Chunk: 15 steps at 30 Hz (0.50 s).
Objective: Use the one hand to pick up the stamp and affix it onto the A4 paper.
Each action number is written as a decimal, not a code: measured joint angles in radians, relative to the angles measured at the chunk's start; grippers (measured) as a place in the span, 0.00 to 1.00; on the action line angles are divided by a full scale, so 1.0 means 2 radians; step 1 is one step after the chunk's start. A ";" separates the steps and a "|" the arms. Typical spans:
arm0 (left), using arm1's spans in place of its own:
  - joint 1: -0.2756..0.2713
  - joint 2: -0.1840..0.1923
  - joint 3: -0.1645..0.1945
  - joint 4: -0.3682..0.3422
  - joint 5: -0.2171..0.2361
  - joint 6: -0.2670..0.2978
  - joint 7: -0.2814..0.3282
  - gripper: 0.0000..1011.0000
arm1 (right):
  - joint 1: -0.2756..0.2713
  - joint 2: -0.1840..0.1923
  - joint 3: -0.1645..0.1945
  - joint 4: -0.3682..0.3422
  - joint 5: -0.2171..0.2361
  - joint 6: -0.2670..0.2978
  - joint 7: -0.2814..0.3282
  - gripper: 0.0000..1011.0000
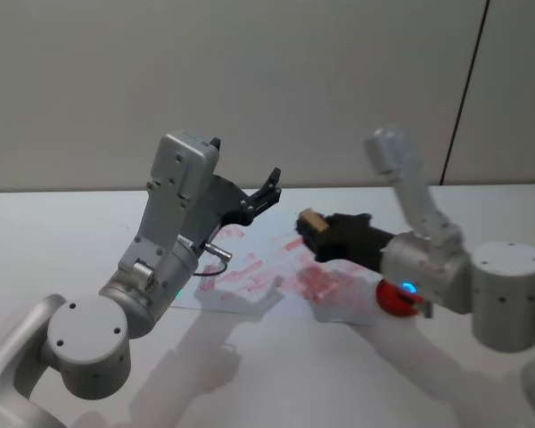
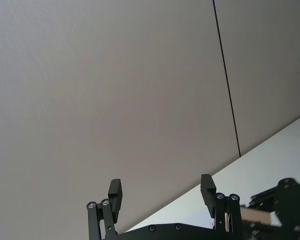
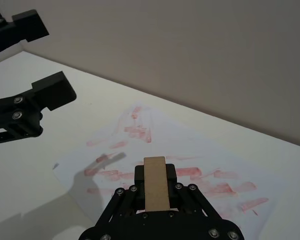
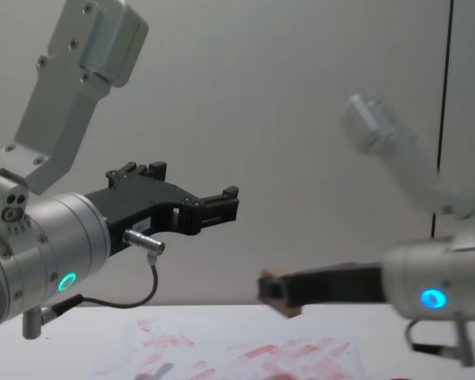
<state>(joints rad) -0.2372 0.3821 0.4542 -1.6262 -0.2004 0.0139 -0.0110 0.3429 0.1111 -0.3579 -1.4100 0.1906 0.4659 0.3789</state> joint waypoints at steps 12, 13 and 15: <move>0.000 0.000 0.000 0.000 0.000 0.000 0.000 0.99 | -0.054 0.058 0.032 -0.071 0.024 0.023 -0.020 0.22; 0.000 0.000 0.000 0.000 0.000 0.000 0.000 0.99 | -0.058 0.062 0.033 -0.074 0.024 0.024 -0.020 0.22; 0.000 0.000 0.000 0.000 0.000 0.000 0.000 0.99 | -0.064 0.070 0.037 -0.079 0.023 0.026 -0.021 0.22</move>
<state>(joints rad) -0.2372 0.3821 0.4542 -1.6262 -0.2004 0.0139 -0.0109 0.2146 0.2501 -0.2846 -1.5672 0.2369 0.5187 0.3371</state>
